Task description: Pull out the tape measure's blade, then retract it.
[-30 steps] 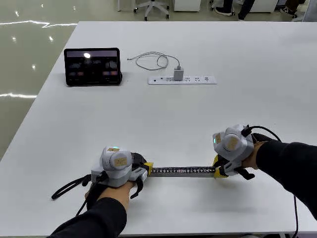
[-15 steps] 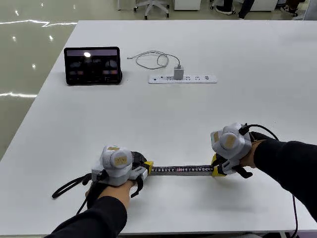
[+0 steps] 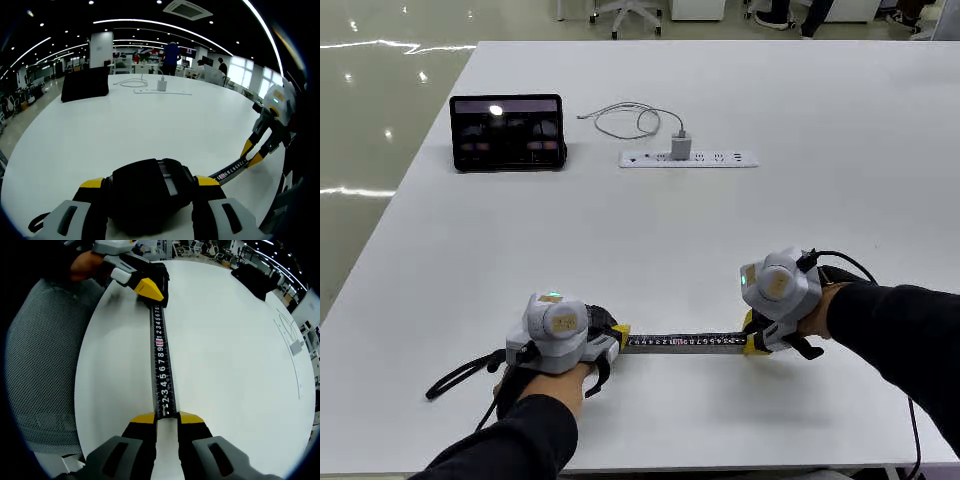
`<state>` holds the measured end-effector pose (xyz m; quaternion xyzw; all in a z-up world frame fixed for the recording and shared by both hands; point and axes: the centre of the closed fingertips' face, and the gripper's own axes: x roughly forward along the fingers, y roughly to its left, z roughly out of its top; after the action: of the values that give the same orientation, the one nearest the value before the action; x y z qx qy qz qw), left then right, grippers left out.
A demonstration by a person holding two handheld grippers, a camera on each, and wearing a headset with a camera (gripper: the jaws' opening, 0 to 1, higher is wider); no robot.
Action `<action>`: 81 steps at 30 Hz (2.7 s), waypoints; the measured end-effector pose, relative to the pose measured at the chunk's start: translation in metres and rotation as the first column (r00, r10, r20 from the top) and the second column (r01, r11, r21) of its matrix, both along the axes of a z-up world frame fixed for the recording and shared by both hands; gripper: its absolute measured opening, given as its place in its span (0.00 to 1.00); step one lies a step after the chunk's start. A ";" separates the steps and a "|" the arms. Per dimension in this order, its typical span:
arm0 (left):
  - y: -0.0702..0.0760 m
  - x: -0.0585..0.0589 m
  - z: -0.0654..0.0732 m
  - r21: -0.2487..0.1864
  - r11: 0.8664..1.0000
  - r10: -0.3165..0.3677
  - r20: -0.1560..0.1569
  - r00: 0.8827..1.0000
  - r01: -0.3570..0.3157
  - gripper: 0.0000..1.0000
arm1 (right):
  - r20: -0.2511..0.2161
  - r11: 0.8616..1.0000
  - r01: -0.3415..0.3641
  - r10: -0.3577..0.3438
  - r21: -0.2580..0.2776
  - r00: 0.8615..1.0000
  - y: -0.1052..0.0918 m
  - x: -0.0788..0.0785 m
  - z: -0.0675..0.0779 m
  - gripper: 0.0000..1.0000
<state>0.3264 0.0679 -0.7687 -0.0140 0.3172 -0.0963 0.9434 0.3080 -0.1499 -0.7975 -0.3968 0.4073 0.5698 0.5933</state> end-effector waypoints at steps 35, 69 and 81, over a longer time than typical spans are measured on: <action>0.000 0.000 0.000 -0.003 1.000 0.004 -0.002 1.000 -0.004 0.65 | -0.001 1.000 0.016 -0.016 0.020 1.000 0.019 0.000 0.000 0.11; 0.000 0.000 0.000 -0.004 1.000 0.003 -0.004 1.000 -0.003 0.65 | 0.005 0.999 -0.032 0.032 0.030 0.999 0.036 0.000 0.000 0.11; 0.000 0.000 0.000 -0.005 1.000 0.005 -0.003 1.000 -0.005 0.65 | 0.005 0.999 -0.022 0.022 0.039 1.000 0.043 -0.001 0.001 0.11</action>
<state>0.3264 0.0683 -0.7691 -0.0172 0.3184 -0.0947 0.9431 0.3068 -0.1070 -0.7966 -0.3910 0.3902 0.5832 0.5956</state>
